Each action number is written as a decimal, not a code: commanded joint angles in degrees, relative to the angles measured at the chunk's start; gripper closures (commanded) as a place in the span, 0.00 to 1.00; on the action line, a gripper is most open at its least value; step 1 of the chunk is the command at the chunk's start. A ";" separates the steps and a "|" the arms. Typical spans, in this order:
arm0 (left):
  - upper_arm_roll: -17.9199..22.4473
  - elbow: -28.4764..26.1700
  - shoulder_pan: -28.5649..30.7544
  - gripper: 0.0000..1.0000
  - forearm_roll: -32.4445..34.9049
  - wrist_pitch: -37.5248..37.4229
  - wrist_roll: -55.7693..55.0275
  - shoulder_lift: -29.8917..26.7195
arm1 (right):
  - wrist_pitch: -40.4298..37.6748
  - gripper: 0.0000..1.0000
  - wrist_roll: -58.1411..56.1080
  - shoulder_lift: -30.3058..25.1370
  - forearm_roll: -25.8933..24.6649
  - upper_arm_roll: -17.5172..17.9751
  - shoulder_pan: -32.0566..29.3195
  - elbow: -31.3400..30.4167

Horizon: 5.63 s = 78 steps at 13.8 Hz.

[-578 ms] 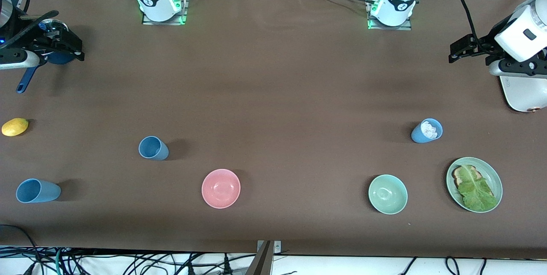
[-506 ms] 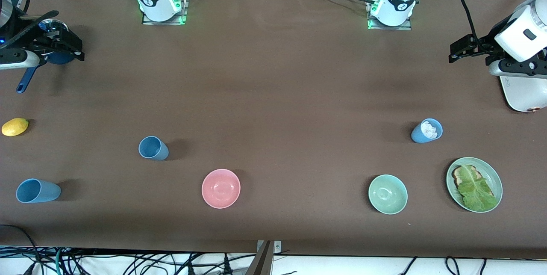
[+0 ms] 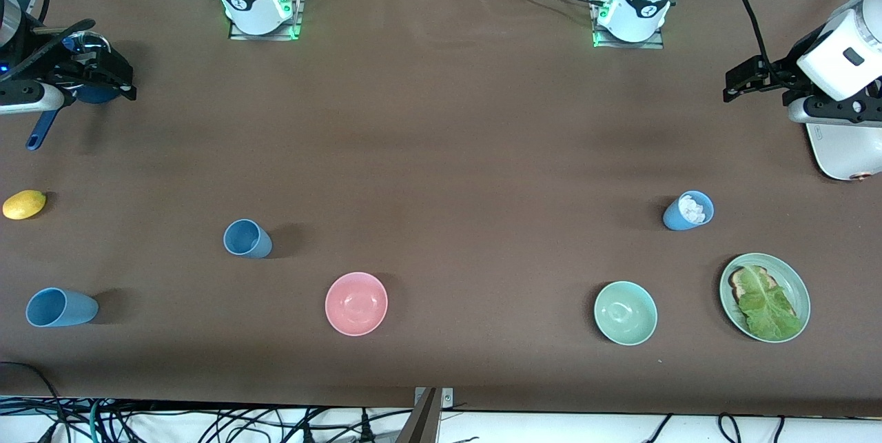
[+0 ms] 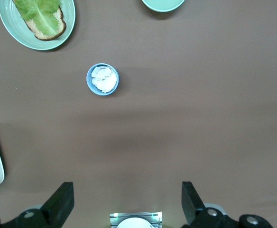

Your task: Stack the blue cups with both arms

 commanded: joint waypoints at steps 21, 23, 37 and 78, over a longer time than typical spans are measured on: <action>-0.14 1.73 0.39 0.00 -0.17 -0.41 0.93 0.91 | -0.59 0.00 -0.79 0.32 0.35 0.11 -0.39 0.40; -0.14 1.73 0.39 0.00 -0.17 -0.41 0.93 1.00 | -0.59 0.00 -0.79 0.32 0.35 0.11 -0.39 0.40; -0.14 1.73 0.30 0.00 0.18 -0.41 0.67 2.66 | -0.59 0.00 -0.79 0.32 0.35 0.11 -0.39 0.32; 4.07 -20.14 7.77 0.00 0.01 44.31 17.98 19.46 | 1.25 0.00 -0.17 0.76 0.61 0.29 -0.21 -1.09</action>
